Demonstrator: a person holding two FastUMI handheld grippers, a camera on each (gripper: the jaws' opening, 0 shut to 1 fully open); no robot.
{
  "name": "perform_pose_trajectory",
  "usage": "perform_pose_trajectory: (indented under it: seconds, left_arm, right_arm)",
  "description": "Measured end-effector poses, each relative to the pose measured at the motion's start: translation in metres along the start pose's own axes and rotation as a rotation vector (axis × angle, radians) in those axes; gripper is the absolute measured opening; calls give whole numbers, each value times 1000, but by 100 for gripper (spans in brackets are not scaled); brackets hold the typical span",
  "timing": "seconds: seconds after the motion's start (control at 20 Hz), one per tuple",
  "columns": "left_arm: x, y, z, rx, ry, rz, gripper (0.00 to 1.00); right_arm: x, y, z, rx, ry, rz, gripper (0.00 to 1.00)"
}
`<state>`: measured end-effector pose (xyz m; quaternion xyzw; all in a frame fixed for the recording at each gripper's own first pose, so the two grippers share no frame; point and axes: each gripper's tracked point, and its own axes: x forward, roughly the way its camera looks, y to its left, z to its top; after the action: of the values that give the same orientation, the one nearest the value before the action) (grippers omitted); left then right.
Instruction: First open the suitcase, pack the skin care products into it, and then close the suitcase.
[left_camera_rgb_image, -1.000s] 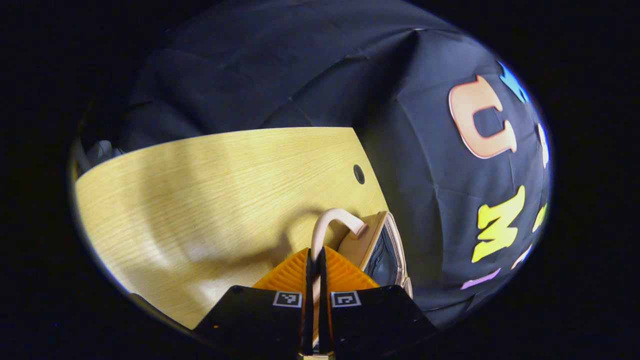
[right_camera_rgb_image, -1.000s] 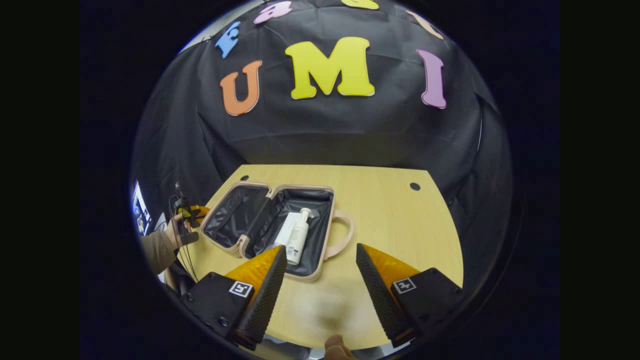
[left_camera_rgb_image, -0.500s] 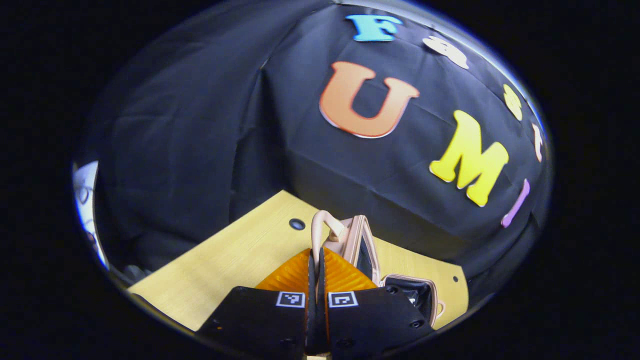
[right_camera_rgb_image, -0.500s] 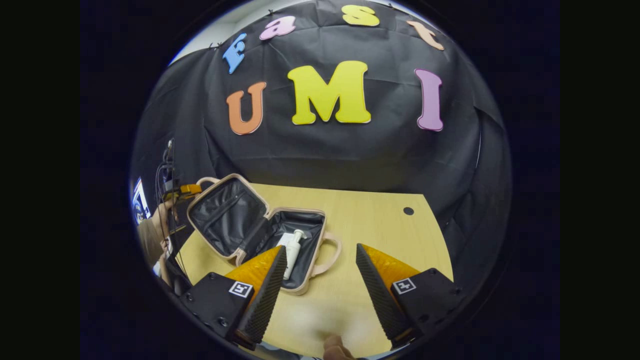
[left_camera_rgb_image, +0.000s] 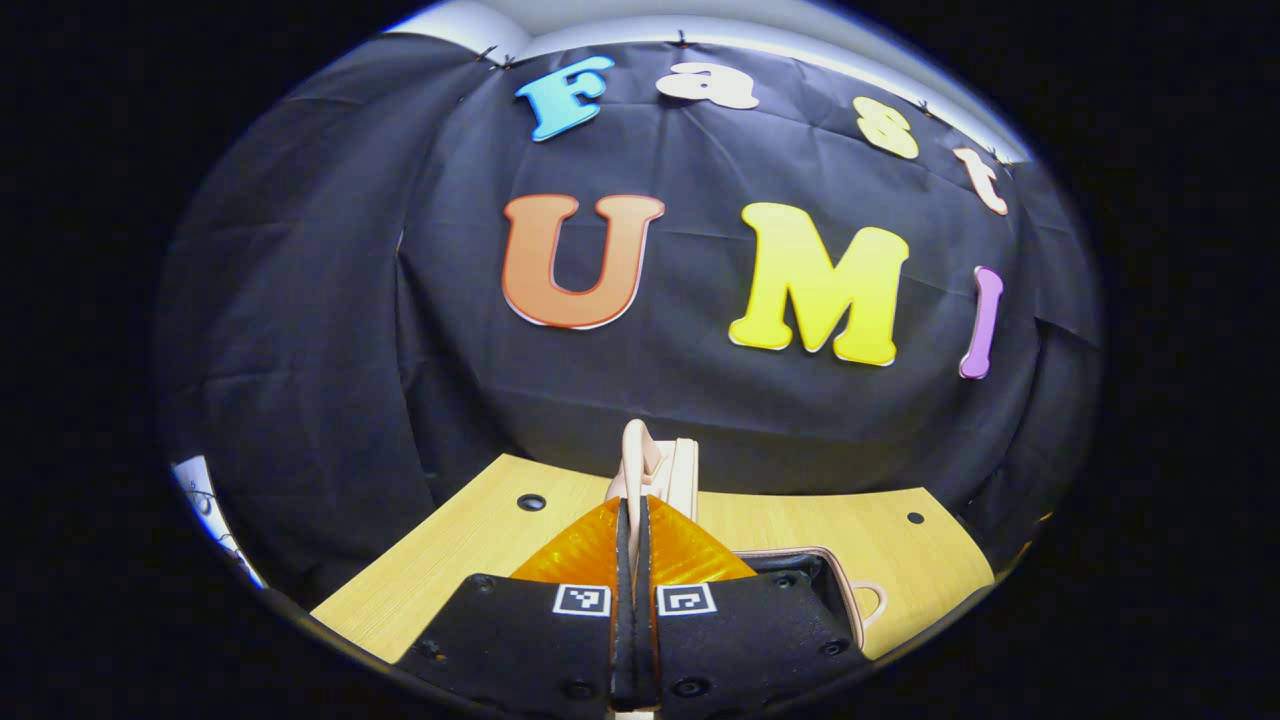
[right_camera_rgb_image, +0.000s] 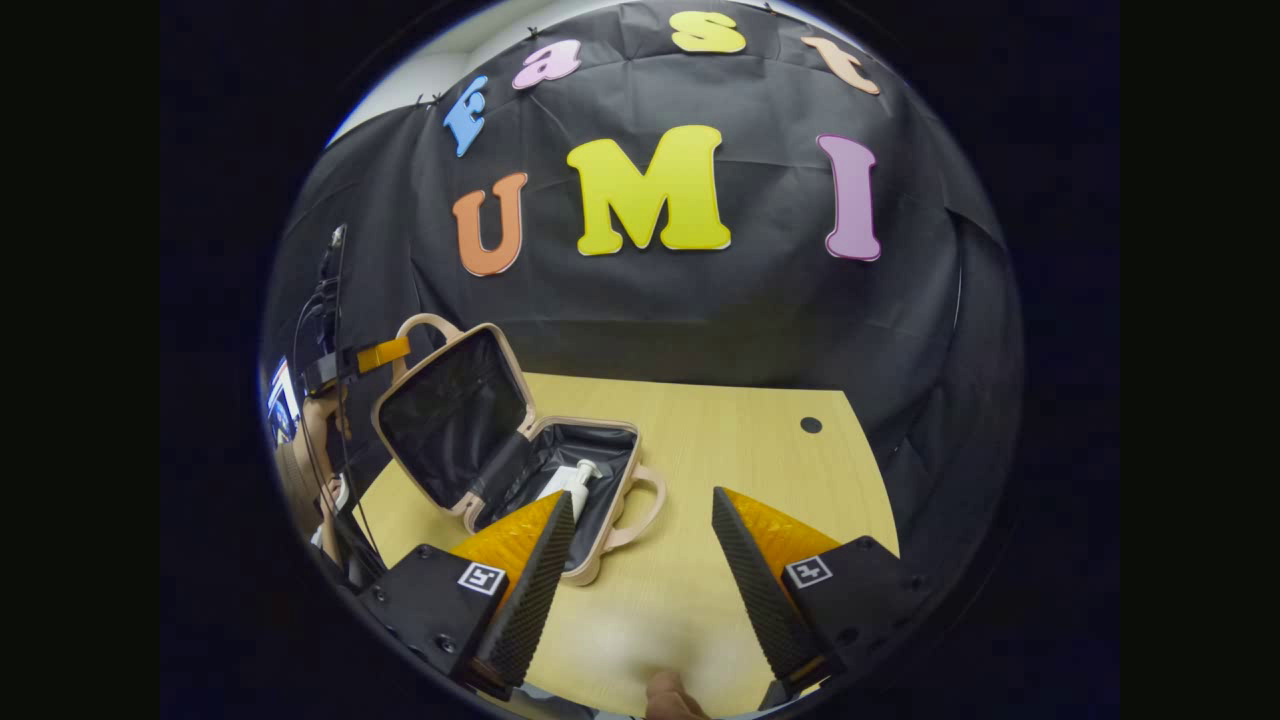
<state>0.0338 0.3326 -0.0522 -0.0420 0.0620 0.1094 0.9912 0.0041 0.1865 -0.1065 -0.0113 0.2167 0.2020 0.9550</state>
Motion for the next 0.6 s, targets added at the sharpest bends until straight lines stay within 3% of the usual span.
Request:
perform_pose_trajectory:
  seconds: [0.2, 0.3, 0.35, 0.4, 0.6]
  left_arm:
    - [-12, -64, -2, 100, -52, -72, 3]
    - [-15, -98, -9, 130, -58, -114, 3]
    - [-16, -116, -14, 145, -54, -137, 3]
    - [-16, -132, -20, 156, -44, -160, 3]
    - [-17, -194, -56, 192, 25, -244, 3]
  right_arm:
    - [7, -17, 0, -9, 11, 6, 79]
    - [11, -22, -4, -18, 26, 17, 83]
    - [17, -20, -5, -23, 30, 21, 79]
    - [18, -24, -5, -27, 33, 24, 83]
    - [15, -48, -8, -33, 47, 31, 80]
